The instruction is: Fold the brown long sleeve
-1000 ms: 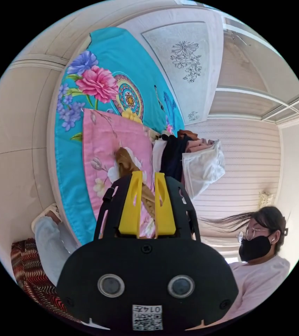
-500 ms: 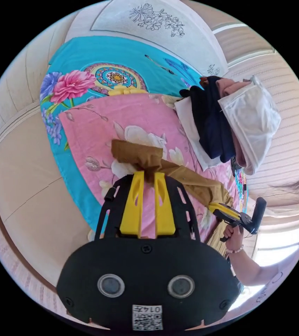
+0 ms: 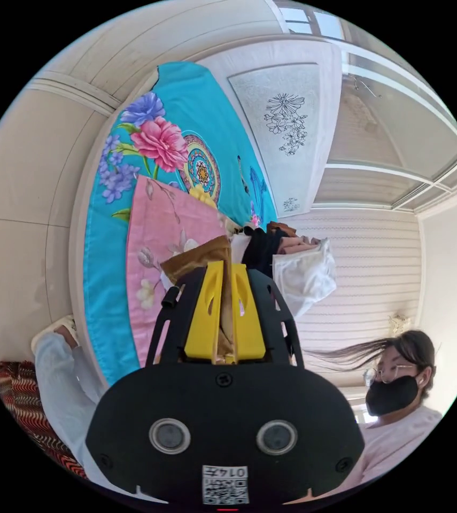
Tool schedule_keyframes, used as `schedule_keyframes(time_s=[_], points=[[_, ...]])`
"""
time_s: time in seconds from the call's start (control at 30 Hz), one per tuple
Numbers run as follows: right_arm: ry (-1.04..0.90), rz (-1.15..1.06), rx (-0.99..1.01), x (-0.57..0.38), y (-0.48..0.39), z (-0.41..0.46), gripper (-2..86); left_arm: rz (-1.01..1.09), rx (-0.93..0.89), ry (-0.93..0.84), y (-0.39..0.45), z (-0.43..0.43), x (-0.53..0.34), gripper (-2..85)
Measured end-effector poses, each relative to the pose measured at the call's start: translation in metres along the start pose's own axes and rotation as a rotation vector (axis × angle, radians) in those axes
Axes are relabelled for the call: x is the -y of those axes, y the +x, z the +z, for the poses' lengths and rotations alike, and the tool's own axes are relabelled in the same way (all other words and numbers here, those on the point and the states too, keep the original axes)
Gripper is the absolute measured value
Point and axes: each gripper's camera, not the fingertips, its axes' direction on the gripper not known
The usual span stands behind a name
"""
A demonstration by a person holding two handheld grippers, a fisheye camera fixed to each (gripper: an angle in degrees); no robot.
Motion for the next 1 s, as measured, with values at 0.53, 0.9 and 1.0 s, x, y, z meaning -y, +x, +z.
schedule_keyframes(time_s=[0.53, 0.9, 1.0], points=[[-0.054, 0.087, -0.162, -0.04, 0.073, -0.002, 3.1, 0.286, 0.588, -0.211, 0.016, 0.11, -0.033, 6.8], [0.088, 0.063, -0.147, -0.114, 0.094, -0.018, -0.3, 0.411, 0.549, -0.122, 0.051, 0.128, -0.099, -0.5], [0.062, 0.086, -0.149, -0.135, 0.105, 0.001, -0.2, 0.401, 0.592, -0.148, 0.039, 0.146, -0.115, 1.1]])
